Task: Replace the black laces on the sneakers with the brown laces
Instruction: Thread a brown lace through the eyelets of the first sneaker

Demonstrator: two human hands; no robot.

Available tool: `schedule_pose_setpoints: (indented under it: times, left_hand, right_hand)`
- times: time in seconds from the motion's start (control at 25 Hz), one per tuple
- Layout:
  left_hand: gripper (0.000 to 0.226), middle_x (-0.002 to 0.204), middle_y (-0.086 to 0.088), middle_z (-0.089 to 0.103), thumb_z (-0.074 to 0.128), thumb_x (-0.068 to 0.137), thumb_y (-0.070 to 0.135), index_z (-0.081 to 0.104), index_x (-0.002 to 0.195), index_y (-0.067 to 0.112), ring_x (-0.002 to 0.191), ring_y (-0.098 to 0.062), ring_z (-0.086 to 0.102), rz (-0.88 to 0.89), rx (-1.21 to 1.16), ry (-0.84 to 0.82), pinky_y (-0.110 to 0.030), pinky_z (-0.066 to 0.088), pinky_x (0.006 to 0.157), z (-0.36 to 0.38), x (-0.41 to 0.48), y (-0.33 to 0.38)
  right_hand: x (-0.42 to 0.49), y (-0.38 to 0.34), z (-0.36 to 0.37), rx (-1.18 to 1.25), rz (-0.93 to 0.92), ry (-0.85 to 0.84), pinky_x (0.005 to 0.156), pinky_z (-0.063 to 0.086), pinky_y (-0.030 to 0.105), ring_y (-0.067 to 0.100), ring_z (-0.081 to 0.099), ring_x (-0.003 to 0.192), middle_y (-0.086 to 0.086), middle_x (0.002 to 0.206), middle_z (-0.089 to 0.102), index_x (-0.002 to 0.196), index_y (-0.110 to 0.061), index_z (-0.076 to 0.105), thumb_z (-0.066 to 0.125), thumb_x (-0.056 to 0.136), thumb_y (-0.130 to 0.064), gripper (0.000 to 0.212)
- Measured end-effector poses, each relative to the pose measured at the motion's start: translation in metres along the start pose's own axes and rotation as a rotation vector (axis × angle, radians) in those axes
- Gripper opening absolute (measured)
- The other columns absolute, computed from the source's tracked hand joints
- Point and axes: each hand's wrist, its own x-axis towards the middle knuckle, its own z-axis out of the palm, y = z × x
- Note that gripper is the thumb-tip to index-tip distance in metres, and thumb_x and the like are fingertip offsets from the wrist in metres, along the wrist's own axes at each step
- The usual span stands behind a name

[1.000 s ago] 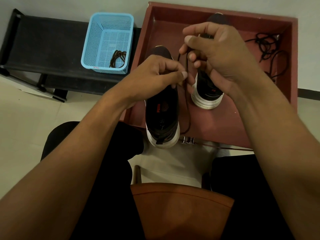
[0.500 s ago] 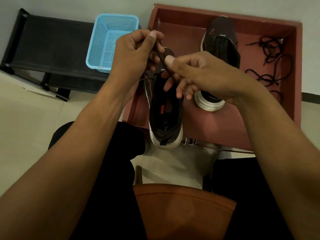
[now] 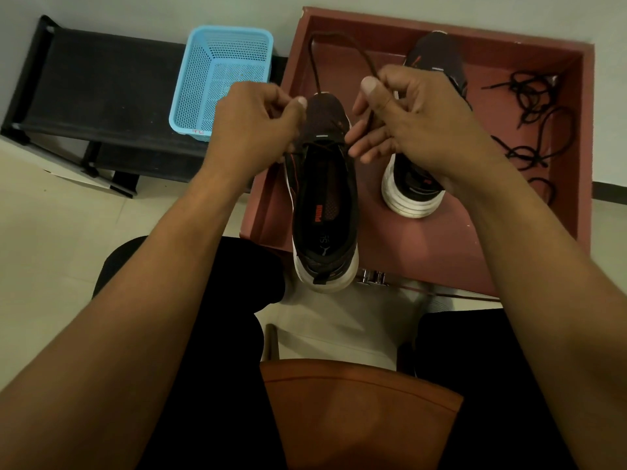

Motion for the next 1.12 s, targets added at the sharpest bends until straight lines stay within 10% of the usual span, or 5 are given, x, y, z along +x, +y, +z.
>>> schedule_pose_setpoints:
  times: [0.4,1.12]
  left_hand:
    - [0.021,0.078,-0.002,0.077,0.086,0.085,0.031,0.077,0.093,0.013,0.064,-0.009,0.076,-0.224,0.137,-0.24,-0.029,0.065,0.059,-0.001,-0.01,-0.004]
    - [0.009,0.086,-0.008,0.077,0.079,0.092,0.013,0.078,0.082,0.013,0.084,-0.025,0.078,-0.345,-0.021,-0.267,-0.039,0.067,0.075,-0.008,-0.007,-0.012]
  right_hand:
    - [0.007,0.011,-0.01,0.162,0.016,0.074,0.077,0.06,0.026,0.017,0.076,0.08,0.014,0.093,0.077,0.109,0.002,0.068,0.06,0.099,0.007,0.013]
    - [0.008,0.01,0.001,-0.026,-0.032,0.056,0.087,0.063,0.032,0.018,0.079,0.089,0.011,0.097,0.079,0.11,-0.002,0.073,0.067,0.1,-0.004,0.012]
